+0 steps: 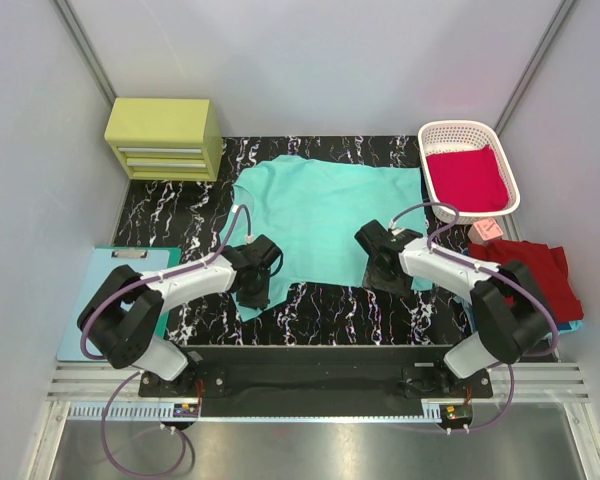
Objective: Fold and stack the t-shirts
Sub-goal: Grap the side of the flattened tshirt closest away from the robot with both arms, then fold the flattened tshirt in 1/3 of the way
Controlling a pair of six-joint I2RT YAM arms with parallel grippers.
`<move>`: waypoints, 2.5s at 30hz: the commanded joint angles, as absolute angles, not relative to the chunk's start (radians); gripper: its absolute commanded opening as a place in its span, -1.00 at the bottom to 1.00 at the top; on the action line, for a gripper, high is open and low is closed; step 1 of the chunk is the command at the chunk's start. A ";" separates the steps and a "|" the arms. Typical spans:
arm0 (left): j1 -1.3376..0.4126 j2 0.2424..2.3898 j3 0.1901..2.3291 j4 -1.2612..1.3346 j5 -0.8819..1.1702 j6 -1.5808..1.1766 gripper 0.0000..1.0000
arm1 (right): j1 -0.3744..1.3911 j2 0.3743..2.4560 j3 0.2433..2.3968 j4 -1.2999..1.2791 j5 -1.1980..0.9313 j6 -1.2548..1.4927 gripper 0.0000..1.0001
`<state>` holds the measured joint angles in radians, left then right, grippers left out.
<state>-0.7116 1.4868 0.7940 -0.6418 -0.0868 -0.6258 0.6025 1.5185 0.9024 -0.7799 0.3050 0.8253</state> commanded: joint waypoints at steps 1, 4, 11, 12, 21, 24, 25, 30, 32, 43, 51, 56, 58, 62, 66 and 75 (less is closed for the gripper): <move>-0.713 1.462 0.795 -0.658 -0.100 -0.618 -0.46 | 0.562 1.516 0.913 -0.773 0.367 0.914 0.40; -0.713 1.447 0.793 -0.663 -0.101 -0.617 -0.45 | 0.494 1.519 0.904 -0.746 0.354 0.920 0.38; -0.713 1.428 0.793 -0.664 -0.100 -0.615 -0.45 | 0.407 1.591 0.902 -0.692 0.328 0.919 0.36; -0.713 1.430 0.795 -0.664 -0.098 -0.615 -0.45 | 0.400 1.607 0.902 -0.689 0.324 0.917 0.36; -0.713 1.436 0.795 -0.664 -0.098 -0.615 -0.45 | 0.397 1.641 0.877 -0.675 0.308 0.913 0.13; -0.713 1.439 0.798 -0.667 -0.095 -0.615 -0.46 | 0.396 1.641 0.868 -0.675 0.299 0.911 -0.11; -0.713 1.439 0.798 -0.669 -0.095 -0.615 -0.46 | 0.397 1.637 0.865 -0.676 0.295 0.911 -0.18; -0.715 1.419 0.807 -0.695 -0.091 -0.617 -0.63 | 0.397 1.565 0.818 -0.693 0.275 0.914 -0.65; -0.716 1.402 0.811 -0.719 -0.087 -0.617 -0.83 | 0.405 1.534 0.802 -0.722 0.275 0.910 -0.83; -0.733 1.273 0.853 -0.828 -0.140 -0.656 -1.00 | 0.488 1.322 0.772 -0.867 0.314 0.902 -1.00; -0.732 1.278 0.929 -0.857 -0.216 -0.675 -1.00 | 0.488 1.331 0.893 -0.893 0.385 0.867 -1.00; -0.715 1.325 1.018 -0.861 -0.258 -0.663 -1.00 | 0.477 1.410 0.988 -0.884 0.390 0.850 -1.00; -0.698 1.362 1.041 -0.856 -0.264 -0.655 -1.00 | 0.469 1.440 1.008 -0.867 0.388 0.844 -1.00; -0.655 1.417 1.094 -0.836 -0.267 -0.627 -1.00 | 0.445 1.491 1.029 -0.847 0.387 0.828 -1.00; -0.608 1.454 1.120 -0.813 -0.279 -0.598 -1.00 | 0.422 1.514 1.049 -0.838 0.402 0.808 -1.00; -0.494 1.543 1.167 -0.772 -0.270 -0.543 -1.00 | 0.367 1.566 1.081 -0.813 0.410 0.769 -1.00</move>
<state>-0.5209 1.5089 1.1103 -0.8127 -0.2405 -0.5858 0.3866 1.5410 1.0412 -0.8291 0.3557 0.7971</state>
